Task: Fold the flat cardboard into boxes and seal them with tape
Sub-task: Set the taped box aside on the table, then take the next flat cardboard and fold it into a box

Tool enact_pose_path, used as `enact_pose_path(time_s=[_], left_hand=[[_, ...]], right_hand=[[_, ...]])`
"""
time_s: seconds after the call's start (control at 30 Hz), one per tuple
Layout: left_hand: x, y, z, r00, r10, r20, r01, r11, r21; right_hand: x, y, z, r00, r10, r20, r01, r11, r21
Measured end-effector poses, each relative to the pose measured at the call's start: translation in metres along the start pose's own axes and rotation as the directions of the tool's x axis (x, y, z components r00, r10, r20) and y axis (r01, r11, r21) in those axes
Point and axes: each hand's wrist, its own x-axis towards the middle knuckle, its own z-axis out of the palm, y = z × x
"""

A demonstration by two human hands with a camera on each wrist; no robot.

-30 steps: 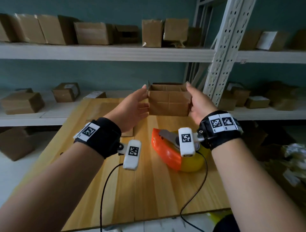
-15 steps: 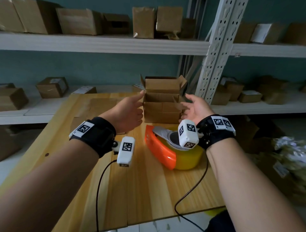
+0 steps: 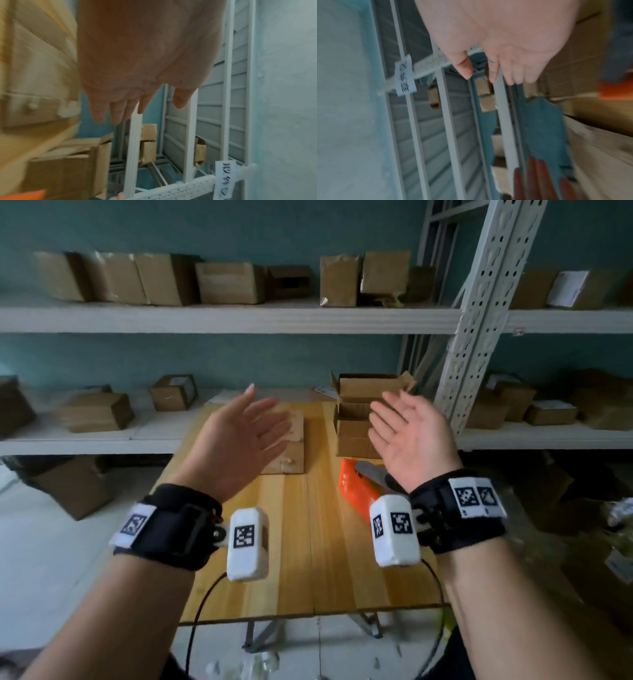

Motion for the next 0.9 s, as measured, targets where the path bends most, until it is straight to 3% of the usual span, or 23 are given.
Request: enact_pose_path(time_s=[0.13, 0.33, 0.6, 0.9], left_hand=[[-0.044, -0.036, -0.037, 0.985, -0.103, -0.14, 0.102, 0.995, -0.017], [-0.082, -0.035, -0.041, 0.986, -0.065, -0.152, 0.06, 0.998, -0.037], [-0.087, -0.035, -0.048, 0.961, -0.038, -0.274, 0.015, 0.996, -0.087], [-0.08, -0.031, -0.062, 0.954, -0.014, -0.3, -0.041, 0.984, -0.176]], right_hand=[[-0.035, 0.051, 0.008, 0.994, 0.101, 0.034, -0.099, 0.993, -0.065], [-0.067, 0.079, 0.011, 0.986, 0.163, 0.032, -0.157, 0.976, -0.149], [-0.075, 0.084, 0.012, 0.986, 0.168, -0.004, -0.167, 0.975, -0.149], [-0.059, 0.094, 0.014, 0.985, 0.174, 0.011, -0.171, 0.977, -0.126]])
